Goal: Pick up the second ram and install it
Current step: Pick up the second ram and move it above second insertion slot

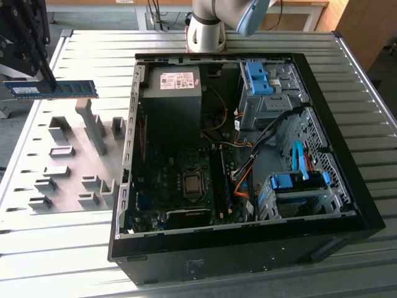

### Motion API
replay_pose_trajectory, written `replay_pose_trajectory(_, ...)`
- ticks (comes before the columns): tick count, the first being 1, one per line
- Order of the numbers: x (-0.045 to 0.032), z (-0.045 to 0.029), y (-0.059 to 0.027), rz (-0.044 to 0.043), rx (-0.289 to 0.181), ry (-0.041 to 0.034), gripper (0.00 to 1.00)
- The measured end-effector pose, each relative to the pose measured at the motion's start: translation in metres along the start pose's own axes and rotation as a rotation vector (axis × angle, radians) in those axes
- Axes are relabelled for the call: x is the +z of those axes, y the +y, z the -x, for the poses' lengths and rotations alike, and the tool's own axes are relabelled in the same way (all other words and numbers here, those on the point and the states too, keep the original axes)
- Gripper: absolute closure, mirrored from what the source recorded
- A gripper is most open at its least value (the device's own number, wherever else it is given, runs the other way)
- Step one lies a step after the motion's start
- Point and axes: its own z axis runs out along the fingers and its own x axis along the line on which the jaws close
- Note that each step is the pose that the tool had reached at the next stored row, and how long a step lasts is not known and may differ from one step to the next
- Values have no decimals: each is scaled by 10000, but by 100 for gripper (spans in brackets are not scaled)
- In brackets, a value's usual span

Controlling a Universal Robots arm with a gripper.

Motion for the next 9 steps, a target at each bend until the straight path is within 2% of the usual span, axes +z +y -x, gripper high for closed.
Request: replay_pose_trajectory(9,0,1,-45,0,0,0,86)
